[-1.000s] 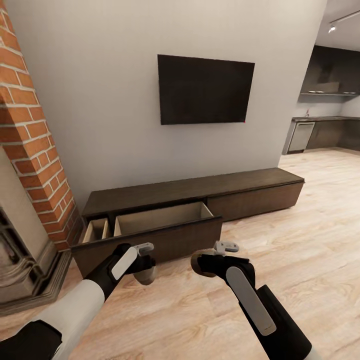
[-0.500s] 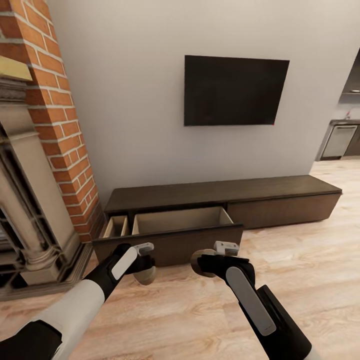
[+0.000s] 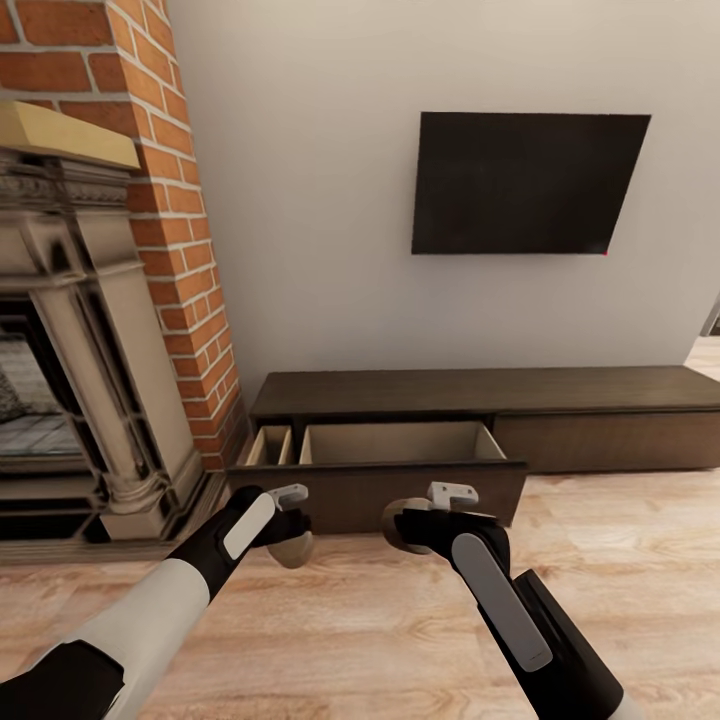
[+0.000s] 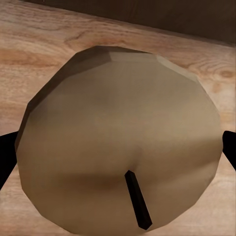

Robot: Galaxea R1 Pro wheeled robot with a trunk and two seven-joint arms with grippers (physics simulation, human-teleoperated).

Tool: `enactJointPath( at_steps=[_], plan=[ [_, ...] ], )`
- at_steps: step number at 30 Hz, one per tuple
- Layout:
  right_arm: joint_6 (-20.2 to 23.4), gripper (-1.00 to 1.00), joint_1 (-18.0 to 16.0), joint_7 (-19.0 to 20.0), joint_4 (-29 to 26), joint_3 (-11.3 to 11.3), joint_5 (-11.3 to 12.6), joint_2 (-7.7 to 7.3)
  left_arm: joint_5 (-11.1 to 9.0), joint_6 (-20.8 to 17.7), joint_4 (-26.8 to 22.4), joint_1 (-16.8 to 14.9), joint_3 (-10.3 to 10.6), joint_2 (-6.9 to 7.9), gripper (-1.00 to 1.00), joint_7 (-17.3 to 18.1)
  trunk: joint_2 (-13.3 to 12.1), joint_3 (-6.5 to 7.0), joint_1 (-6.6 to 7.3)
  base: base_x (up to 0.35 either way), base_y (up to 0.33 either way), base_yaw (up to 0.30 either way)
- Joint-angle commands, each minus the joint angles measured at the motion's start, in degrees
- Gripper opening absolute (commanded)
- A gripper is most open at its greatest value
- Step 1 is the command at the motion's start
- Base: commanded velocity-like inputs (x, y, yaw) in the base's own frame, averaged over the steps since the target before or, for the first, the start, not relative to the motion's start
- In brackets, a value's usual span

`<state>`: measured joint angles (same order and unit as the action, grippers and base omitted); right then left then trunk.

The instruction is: Place each of the two pumpkins and all three candles from the living room inside a cabinet in the living room (use any cabinet), then make sure every cabinet is closed, and position the cauldron so it is next to a table in the living room.

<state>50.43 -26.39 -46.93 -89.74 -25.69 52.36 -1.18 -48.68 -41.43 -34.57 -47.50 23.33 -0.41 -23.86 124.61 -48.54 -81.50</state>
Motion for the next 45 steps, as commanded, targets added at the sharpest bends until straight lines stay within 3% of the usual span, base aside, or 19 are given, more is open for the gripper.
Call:
enactJointPath(
  at_steps=[1,23,37,40,43,45],
  plan=[
    [0.09,-1.00,-0.06,-0.58,-0.07,-0.09,0.46,-0.05,-0.54,-0.06,-0.12,-0.05,0.23,0.04,-1.00,-0.39,0.03,-0.05,0.01,0.000,-0.010,0.094],
    [0.02,-1.00,-0.05,-0.45,-0.09,0.20,0.48,-0.14,-0.23,-2.60,-0.51,-0.05,0.97,0.14,-1.00,-0.40,-8.80,3.91,4.84,0.000,-0.001,0.010],
    [0.05,-1.00,-0.08,-0.88,-0.03,0.81,0.63,-0.32,-0.32,-9.90,-1.77,-0.79,0.68,-0.01,-1.00,-0.52,-14.41,6.39,7.92,0.000,0.000,-0.013],
    [0.32,-1.00,-0.13,-0.98,-0.01,2.98,0.64,-0.53,-0.25,-13.37,-1.54,-2.56,0.50,-0.02,-1.00,-0.96,-15.61,6.89,8.57,0.000,0.000,-0.184],
    [0.64,-1.00,-0.14,-0.99,0.03,5.65,0.58,-0.74,-0.02,-14.81,-1.10,-3.28,0.43,0.01,-1.00,-1.30,-16.82,7.41,9.23,0.000,0.000,-0.249],
    [0.70,-1.00,-0.15,-0.98,0.05,6.30,0.57,-0.81,0.05,-15.07,-1.01,-3.41,0.42,0.03,-1.00,-1.39,-17.62,7.77,9.67,0.000,0.000,-0.206]
  ],
)
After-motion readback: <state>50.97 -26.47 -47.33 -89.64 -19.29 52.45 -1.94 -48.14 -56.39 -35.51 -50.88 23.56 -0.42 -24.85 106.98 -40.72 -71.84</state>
